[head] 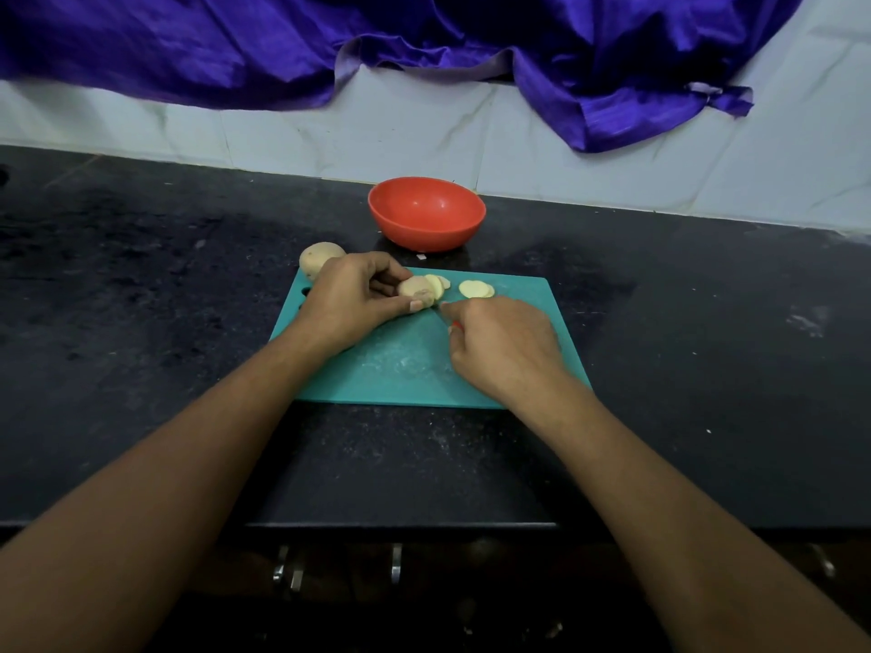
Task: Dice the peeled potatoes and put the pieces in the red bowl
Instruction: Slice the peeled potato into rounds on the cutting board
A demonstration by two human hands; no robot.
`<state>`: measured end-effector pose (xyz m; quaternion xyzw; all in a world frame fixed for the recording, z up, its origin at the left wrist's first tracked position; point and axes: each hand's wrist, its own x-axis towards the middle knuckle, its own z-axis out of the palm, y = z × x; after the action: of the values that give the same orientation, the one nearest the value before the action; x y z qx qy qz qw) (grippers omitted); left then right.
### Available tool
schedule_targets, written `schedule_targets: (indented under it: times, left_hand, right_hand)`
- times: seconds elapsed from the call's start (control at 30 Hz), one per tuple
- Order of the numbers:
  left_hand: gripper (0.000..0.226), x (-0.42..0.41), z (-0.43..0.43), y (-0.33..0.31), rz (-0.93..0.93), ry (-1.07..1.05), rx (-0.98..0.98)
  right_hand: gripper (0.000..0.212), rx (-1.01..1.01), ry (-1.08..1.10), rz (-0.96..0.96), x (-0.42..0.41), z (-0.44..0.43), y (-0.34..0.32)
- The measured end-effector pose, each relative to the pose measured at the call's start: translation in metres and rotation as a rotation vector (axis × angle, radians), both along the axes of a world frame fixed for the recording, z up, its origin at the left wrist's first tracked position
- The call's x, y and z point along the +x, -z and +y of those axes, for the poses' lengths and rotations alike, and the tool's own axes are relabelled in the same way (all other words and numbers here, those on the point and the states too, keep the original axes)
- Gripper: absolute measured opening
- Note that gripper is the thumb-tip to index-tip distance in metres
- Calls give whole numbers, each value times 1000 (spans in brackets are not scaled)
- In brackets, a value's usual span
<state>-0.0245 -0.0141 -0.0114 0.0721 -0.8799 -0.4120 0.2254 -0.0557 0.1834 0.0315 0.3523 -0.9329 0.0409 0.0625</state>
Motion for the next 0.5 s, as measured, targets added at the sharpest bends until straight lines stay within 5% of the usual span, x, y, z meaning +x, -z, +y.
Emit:
schedule_targets:
  times: [0.5]
  left_hand:
    - [32, 0, 1, 0, -10, -14, 23]
  right_hand:
    - [36, -123, 77, -29, -16, 11, 13]
